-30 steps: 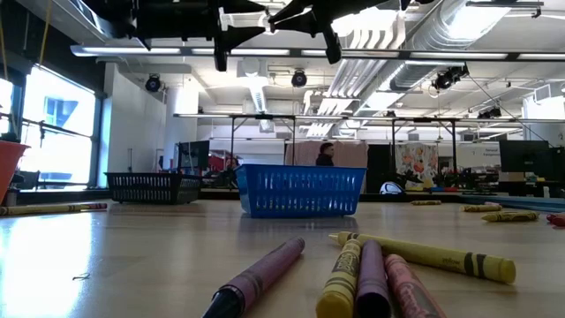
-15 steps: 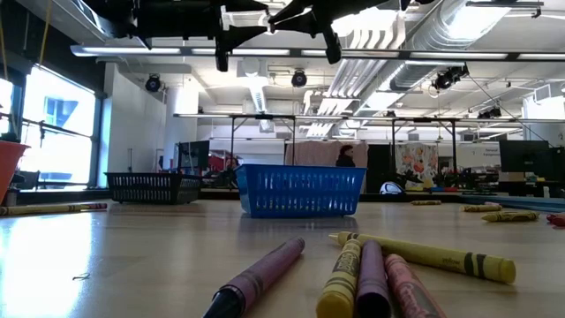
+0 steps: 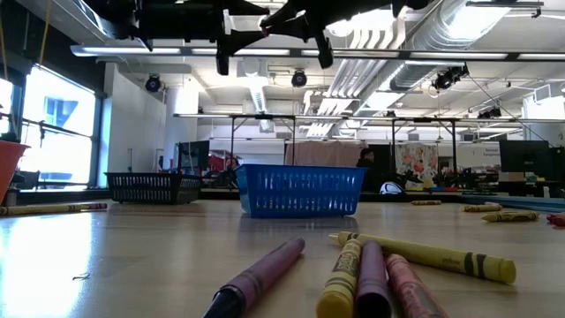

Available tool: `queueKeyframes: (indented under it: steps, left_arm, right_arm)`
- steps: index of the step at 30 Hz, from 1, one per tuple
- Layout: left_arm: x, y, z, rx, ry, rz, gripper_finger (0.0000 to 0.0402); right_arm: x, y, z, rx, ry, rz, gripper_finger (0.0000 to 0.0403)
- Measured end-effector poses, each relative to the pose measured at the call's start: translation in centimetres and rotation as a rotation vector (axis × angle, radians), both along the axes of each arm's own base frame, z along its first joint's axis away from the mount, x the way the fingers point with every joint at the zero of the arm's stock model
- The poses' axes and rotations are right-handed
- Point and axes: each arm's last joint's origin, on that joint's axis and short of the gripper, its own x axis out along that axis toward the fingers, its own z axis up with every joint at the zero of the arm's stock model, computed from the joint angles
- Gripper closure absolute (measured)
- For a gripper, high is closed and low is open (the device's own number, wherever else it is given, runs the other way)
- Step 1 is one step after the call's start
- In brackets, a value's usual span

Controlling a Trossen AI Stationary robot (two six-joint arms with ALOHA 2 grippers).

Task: Sort crayons
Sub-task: Put the red crayon into the black basket

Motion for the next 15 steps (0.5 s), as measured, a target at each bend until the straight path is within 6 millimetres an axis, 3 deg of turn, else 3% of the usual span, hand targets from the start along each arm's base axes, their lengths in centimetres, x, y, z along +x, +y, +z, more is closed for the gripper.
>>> queueKeyframes:
  steps: [5, 12, 15]
  left_arm:
    - [0.0, 0.0, -0.01, 0.015, 0.003, 0.002, 0.0256]
    - [-0.01, 0.0, -0.06, 0.024, 0.009, -0.016, 0.0378]
    - [-0.01, 0.0, -0.05, 0.024, 0.009, -0.017, 0.039]
  right_arm:
    - [0.0, -0.03, -0.05, -0.004, 0.003, -0.002, 0.0396]
    - [-0.01, -0.04, -0.03, -0.01, 0.005, 0.004, 0.0396]
    - [-0.01, -0.04, -0.04, -0.01, 0.005, 0.004, 0.0393]
